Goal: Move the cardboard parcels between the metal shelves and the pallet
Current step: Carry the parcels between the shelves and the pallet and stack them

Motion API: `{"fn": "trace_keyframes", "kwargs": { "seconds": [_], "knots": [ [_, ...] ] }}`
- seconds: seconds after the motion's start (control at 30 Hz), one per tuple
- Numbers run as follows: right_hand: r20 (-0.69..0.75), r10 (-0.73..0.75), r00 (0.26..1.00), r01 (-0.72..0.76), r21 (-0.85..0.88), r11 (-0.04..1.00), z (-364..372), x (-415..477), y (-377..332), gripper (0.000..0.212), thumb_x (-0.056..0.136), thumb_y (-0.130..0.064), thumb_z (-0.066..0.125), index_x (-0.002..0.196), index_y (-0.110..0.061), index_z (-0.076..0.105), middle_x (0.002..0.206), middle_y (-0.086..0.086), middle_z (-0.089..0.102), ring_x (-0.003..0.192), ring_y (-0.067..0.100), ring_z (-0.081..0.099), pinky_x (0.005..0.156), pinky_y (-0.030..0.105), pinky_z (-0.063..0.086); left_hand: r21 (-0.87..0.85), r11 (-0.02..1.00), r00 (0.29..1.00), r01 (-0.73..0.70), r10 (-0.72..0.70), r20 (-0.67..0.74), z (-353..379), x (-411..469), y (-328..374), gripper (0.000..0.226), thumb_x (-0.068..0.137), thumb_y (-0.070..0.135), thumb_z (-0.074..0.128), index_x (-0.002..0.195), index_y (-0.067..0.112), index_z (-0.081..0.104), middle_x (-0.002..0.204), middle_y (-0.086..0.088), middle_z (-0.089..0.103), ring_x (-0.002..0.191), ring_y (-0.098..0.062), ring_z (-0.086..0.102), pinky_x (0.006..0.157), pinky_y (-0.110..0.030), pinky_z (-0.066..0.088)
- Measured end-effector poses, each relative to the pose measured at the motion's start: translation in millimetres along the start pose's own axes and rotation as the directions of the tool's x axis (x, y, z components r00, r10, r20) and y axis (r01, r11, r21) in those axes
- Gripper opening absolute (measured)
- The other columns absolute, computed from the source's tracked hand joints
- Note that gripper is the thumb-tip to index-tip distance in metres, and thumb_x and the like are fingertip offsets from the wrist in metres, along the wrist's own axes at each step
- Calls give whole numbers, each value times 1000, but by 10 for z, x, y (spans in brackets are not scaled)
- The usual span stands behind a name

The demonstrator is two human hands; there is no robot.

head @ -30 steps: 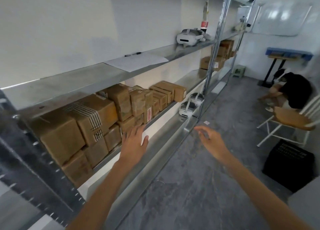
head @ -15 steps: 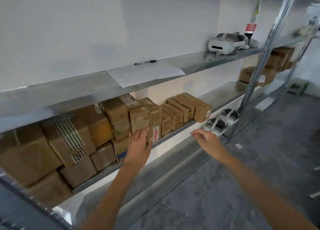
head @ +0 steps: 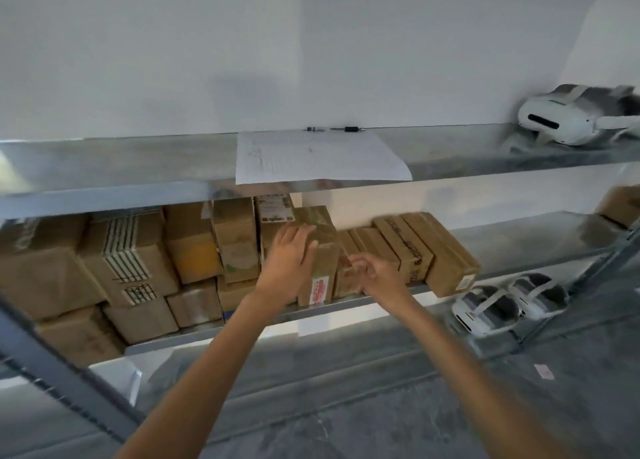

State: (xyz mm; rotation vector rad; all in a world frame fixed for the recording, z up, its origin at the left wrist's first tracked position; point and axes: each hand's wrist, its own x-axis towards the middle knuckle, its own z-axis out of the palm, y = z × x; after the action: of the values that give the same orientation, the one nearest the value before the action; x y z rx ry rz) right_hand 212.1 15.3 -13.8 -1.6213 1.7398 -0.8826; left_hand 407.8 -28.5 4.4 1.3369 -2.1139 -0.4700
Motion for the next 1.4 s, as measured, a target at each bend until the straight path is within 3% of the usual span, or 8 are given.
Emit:
{"fn": "trace_keyframes", "kwargs": {
  "seconds": [0.4,0.53,0.6,0.73,0.97,1.07,1.2,1.4],
  "knots": [
    [36,37,999,-23,-332,943,257,1332,-152,58,96,-48,41,140,-11,32,85,-4,61,66,12,61,55,29,53,231,953,981,196,-192,-40,248,1039,-436,41,101,25,40,141,16,39,146,-8,39,137,-25,34,110,-40,36],
    [168,214,962,-229,77,970,464,1485,-44,44,91,-49,52,122,-21,40,120,6,60,85,15,63,63,32,58,288,940,982,180,-154,-110,361,998,-611,39,100,25,39,136,14,46,147,-6,40,140,-21,30,117,-39,26],
    [272,332,903,-404,274,873,437,1507,-53,52,89,-47,56,131,-25,36,132,6,51,100,27,63,52,29,56,265,951,983,156,-124,-135,349,1004,-651,37,100,24,40,135,14,48,146,-5,42,140,-21,31,117,-38,24],
    [371,394,841,-539,510,670,296,1546,22,35,90,-26,61,121,-23,44,129,3,45,124,34,48,70,47,58,252,957,984,147,-115,-136,335,986,-615,34,99,22,43,130,13,51,142,-6,45,136,-21,34,115,-35,26],
    [475,325,818,-574,711,406,-132,1534,210,28,88,-15,63,114,-13,52,131,10,48,123,38,46,80,61,52,242,950,975,198,-165,-149,218,932,-365,28,97,19,47,123,18,57,134,-2,51,131,-22,40,112,-41,28],
    [444,216,870,-492,752,438,-356,1360,330,39,83,-23,64,119,-15,52,129,12,51,114,36,54,78,56,55,299,938,966,175,-104,-238,217,831,-177,30,93,16,52,122,20,57,136,0,49,138,-22,31,120,-48,8],
    [465,105,879,-464,783,415,-657,1004,533,38,88,-28,56,123,-15,52,123,15,62,107,33,63,75,50,58,144,989,915,33,28,-402,411,670,241,30,92,12,54,120,16,58,137,-4,51,136,-14,30,115,-52,25],
    [464,67,883,-442,775,452,-920,514,870,45,93,-40,47,130,-16,53,119,11,66,106,30,65,67,41,59,-175,976,947,129,-174,-269,899,321,750,45,90,40,58,132,34,45,157,10,17,145,-11,14,116,-46,27]
  ]
}}
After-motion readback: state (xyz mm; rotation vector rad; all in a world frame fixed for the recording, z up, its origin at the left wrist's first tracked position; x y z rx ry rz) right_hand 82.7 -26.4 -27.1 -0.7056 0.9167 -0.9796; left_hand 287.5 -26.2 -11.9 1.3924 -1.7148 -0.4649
